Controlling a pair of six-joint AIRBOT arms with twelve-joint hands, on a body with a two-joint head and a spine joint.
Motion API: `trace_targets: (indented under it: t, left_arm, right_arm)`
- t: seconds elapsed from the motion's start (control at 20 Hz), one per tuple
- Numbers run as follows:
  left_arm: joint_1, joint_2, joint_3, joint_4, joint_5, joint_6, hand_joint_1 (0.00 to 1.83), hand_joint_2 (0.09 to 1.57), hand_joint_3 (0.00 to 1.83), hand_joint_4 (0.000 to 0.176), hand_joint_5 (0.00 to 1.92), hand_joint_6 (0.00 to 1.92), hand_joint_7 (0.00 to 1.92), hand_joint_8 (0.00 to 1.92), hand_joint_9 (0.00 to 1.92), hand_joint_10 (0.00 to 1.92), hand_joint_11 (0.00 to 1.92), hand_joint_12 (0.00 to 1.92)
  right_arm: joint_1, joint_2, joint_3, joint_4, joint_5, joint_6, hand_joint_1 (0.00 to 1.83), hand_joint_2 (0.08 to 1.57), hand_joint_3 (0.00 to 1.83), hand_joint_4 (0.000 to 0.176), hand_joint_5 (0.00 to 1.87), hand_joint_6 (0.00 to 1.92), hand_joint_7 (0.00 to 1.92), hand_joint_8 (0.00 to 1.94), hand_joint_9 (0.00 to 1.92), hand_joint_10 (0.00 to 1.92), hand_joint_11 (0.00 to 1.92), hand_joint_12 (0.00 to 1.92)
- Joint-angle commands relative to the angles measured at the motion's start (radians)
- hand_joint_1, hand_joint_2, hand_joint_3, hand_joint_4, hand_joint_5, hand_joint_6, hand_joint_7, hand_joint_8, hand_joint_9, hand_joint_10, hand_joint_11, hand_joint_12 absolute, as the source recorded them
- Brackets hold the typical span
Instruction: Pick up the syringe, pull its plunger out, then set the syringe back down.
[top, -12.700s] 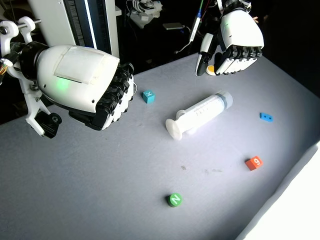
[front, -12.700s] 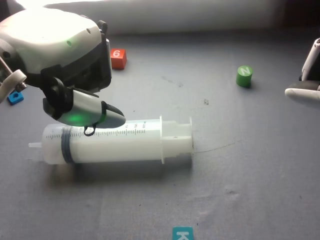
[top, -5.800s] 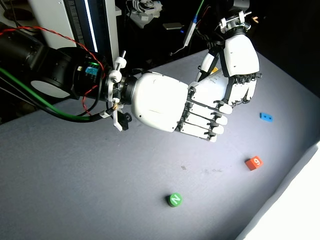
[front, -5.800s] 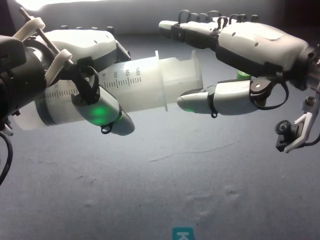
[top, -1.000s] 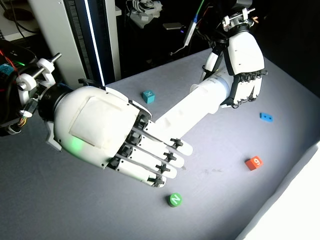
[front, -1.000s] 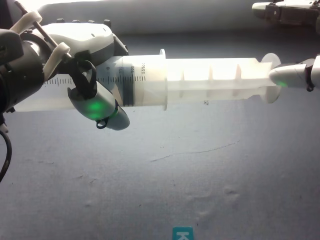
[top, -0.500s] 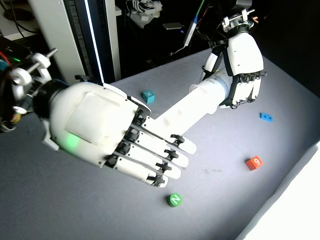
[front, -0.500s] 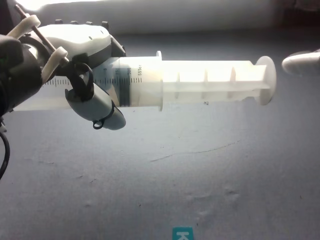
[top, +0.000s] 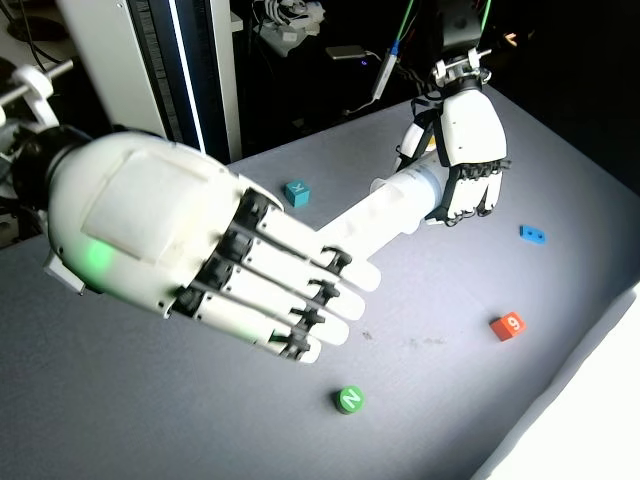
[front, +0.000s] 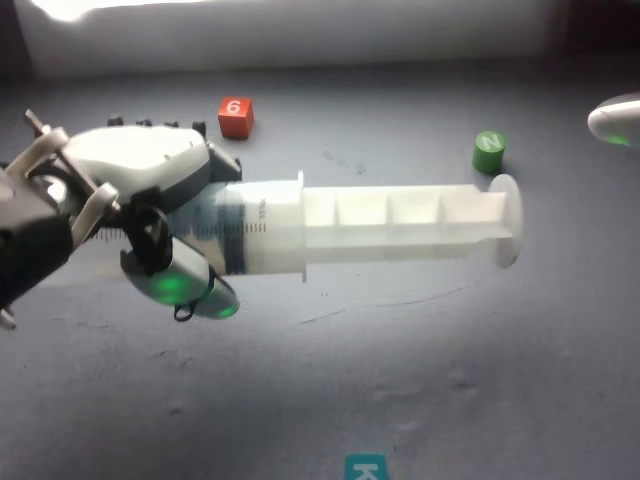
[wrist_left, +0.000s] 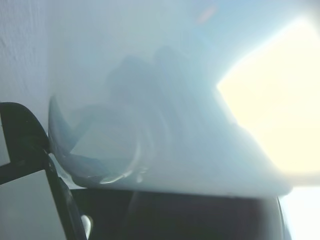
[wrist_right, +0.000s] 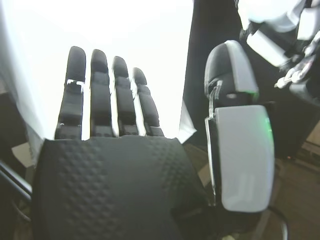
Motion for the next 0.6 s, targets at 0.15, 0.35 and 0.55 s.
trace_targets:
  t: [0.15, 0.35, 0.55]
  left_arm:
    - [0.078, -0.037, 0.037, 0.161, -0.105, -0.172, 1.36, 1.16, 0.0, 0.0, 0.84, 1.13, 0.96, 1.06, 0.76, 1.44, 0.46, 1.66]
    - [0.15, -0.097, 0.086, 0.256, -0.151, -0.308, 1.36, 1.15, 0.0, 0.0, 0.85, 1.13, 0.98, 1.03, 0.78, 1.41, 0.48, 1.62]
    - [0.194, -0.114, 0.095, 0.271, -0.192, -0.339, 1.36, 1.15, 0.0, 0.0, 0.85, 1.11, 0.97, 1.05, 0.77, 1.43, 0.47, 1.65]
  right_arm:
    - [0.012, 0.008, -0.011, 0.005, 0.098, 0.003, 0.76, 1.11, 0.0, 0.0, 0.22, 0.02, 0.31, 0.01, 0.32, 0.02, 0.0, 0.98]
    - [0.011, 0.005, -0.026, -0.01, 0.108, 0.003, 0.77, 1.1, 0.0, 0.0, 0.22, 0.01, 0.32, 0.01, 0.33, 0.02, 0.0, 0.99]
    - [0.006, 0.0, -0.026, -0.012, 0.115, 0.004, 0.71, 1.12, 0.0, 0.0, 0.2, 0.0, 0.29, 0.0, 0.3, 0.0, 0.0, 0.93]
